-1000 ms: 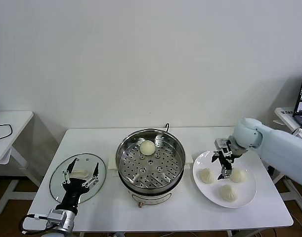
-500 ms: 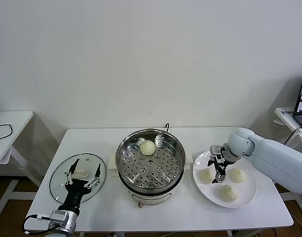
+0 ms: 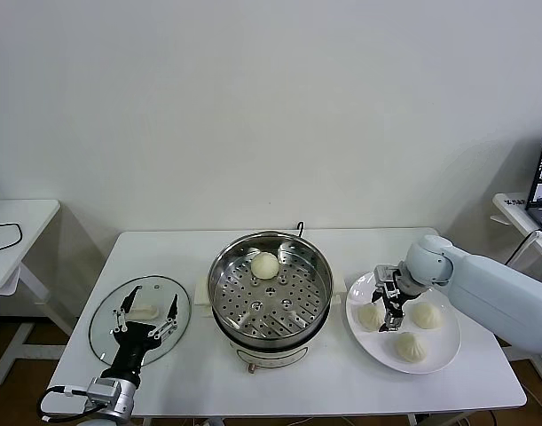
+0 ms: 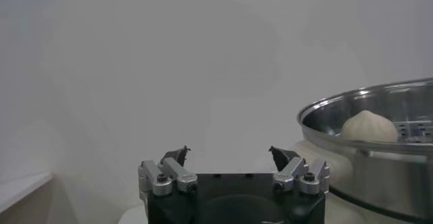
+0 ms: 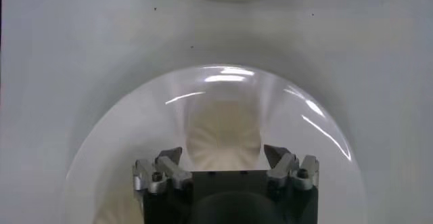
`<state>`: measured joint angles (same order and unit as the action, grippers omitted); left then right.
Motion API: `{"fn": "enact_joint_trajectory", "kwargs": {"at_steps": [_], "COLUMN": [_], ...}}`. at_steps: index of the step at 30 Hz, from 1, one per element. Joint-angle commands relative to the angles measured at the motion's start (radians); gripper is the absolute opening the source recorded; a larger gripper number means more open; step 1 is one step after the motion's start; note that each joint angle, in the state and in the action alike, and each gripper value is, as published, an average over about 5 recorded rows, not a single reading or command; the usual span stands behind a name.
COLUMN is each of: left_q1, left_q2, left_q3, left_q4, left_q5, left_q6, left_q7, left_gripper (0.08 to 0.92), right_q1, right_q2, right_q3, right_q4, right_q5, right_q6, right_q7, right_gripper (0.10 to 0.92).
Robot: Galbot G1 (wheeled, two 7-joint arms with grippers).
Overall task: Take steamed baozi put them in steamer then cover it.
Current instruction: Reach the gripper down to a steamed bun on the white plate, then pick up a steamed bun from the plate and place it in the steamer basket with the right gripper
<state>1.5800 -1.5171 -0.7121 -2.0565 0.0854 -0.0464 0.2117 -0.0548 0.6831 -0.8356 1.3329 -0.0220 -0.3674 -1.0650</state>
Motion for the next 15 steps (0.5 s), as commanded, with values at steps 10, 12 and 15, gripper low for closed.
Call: {"fn": "enact_joint_trajectory", "kwargs": {"at_steps": [10,12,15], "left_q1": [0.001,0.000,0.000], "left_q2": [0.001,0.001,0.002], "left_q3": [-0.005,-0.004,-0.004], "left_q4": [-0.006,-0.006,-0.007], "left_q5": [0.000,0.000,-0.001], "left_q6": [0.000,0.000,0.000], "left_q7": [0.000,-0.001,0.000], "left_gripper": [0.823,0.823,0.823], "right_q1": [0.024,0.040,0.097], "right_q2": [-0.017,-0.034,-0.076], "right_q3": [-0.015,-0.021,-0.046], "right_q4": [0.022,0.041,0.087], "right_q5": [0.022,0.045,0.106], "right_q6": [-0.002,-0.007,-0.019], "right_q7": [-0.006,-0.008,-0.012], "right_gripper": [0.727,0.720,0.711]}}
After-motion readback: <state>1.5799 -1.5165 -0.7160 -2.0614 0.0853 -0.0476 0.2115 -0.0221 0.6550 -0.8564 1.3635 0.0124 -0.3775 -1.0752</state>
